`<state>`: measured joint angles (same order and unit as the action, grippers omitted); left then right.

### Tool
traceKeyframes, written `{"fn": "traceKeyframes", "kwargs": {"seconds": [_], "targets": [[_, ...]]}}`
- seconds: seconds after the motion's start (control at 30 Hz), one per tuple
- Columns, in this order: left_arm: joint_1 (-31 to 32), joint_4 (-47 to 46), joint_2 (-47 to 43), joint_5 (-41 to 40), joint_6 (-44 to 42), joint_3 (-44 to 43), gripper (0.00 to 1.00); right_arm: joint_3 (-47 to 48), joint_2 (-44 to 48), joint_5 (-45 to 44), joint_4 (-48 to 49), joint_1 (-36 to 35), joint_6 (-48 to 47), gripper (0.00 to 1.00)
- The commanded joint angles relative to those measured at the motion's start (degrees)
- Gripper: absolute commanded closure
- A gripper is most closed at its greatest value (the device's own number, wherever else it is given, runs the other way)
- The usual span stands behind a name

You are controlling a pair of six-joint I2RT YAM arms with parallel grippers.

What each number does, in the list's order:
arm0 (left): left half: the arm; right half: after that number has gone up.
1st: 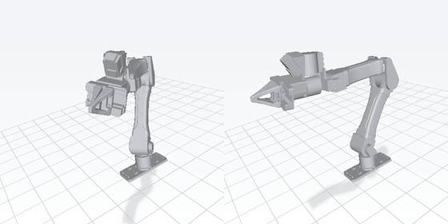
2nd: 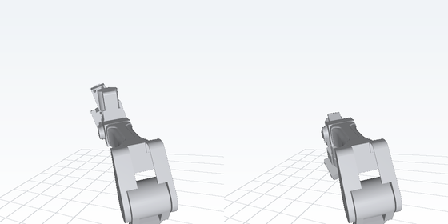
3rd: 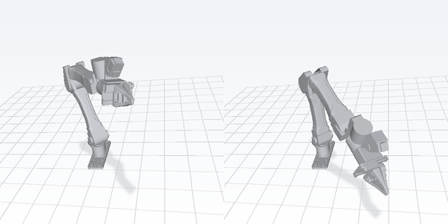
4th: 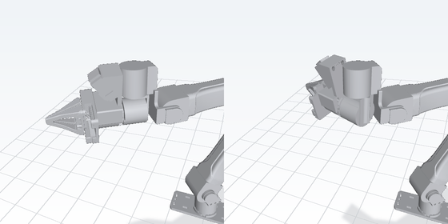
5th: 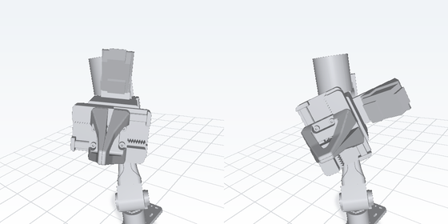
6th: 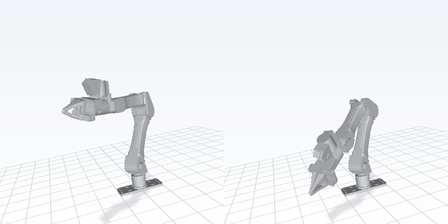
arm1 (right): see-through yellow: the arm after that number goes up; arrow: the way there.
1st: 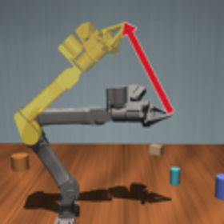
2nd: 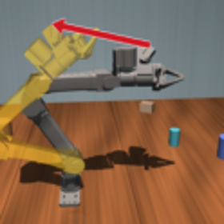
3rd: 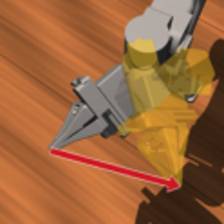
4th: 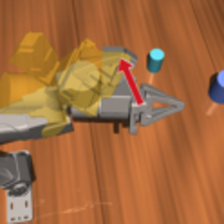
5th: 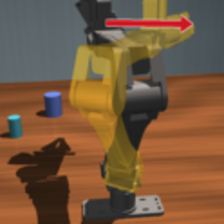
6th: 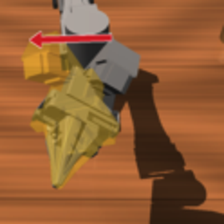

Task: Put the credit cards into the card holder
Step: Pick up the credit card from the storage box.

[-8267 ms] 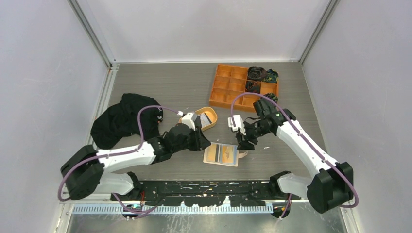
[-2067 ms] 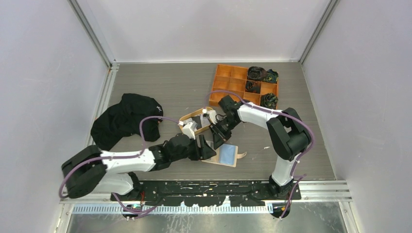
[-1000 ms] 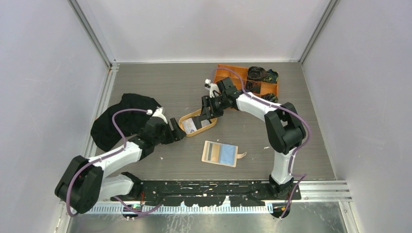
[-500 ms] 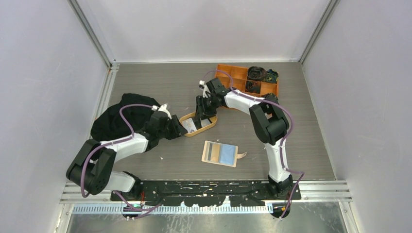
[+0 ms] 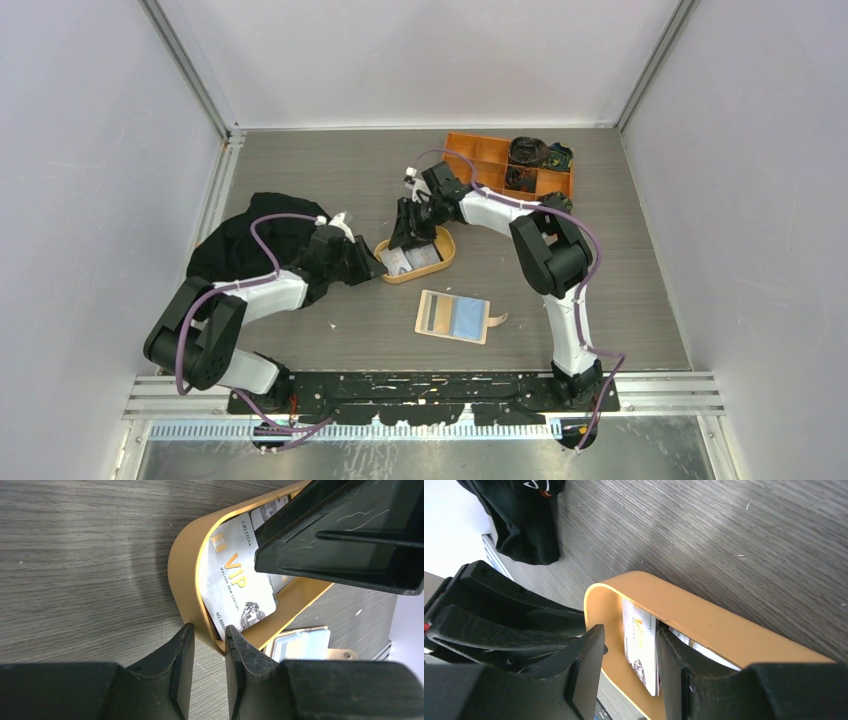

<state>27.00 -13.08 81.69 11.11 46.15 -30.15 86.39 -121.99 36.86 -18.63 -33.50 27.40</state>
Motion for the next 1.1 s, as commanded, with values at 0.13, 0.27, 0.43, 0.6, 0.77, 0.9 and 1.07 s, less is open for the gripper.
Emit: {"fn": "traceKeyframes", "kwargs": {"seconds": [0.13, 0.27, 0.43, 0.6, 0.77, 0.9, 1.07], "targets": [[0.31, -3.78, 0.33, 3.22, 1.49, -1.33, 0.74, -1.59, 2.11, 8.33, 6.96, -0.82, 6.26, 0.57], [0.26, -3.53, -0.33, 2.69, 2.46, -1.10, 0.74, -3.46, 2.68, 11.15, 9.90, -1.02, 8.42, 0.63], [0.33, -3.53, -0.74, 2.33, 2.89, -1.07, 0.75, -3.23, 1.96, 10.61, 6.29, -1.13, 5.60, 0.65], [0.31, -3.60, -0.67, 2.38, 2.98, -1.33, 0.75, -2.99, 1.36, 11.14, 5.23, -1.22, 5.11, 0.71], [0.33, -3.92, -0.35, 2.69, 3.22, -1.40, 0.75, -1.55, 0.99, 8.96, 0.99, -1.58, 2.35, 0.68], [0.33, -4.01, -0.26, 2.96, 3.37, -1.51, 0.75, -0.79, 2.58, 1.80, -3.26, -1.84, -1.11, 0.63], [0.30, -3.73, -0.46, 3.07, 3.35, -1.73, 0.75, -1.28, 3.65, -2.67, -5.53, -1.77, -2.75, 0.61]]}}
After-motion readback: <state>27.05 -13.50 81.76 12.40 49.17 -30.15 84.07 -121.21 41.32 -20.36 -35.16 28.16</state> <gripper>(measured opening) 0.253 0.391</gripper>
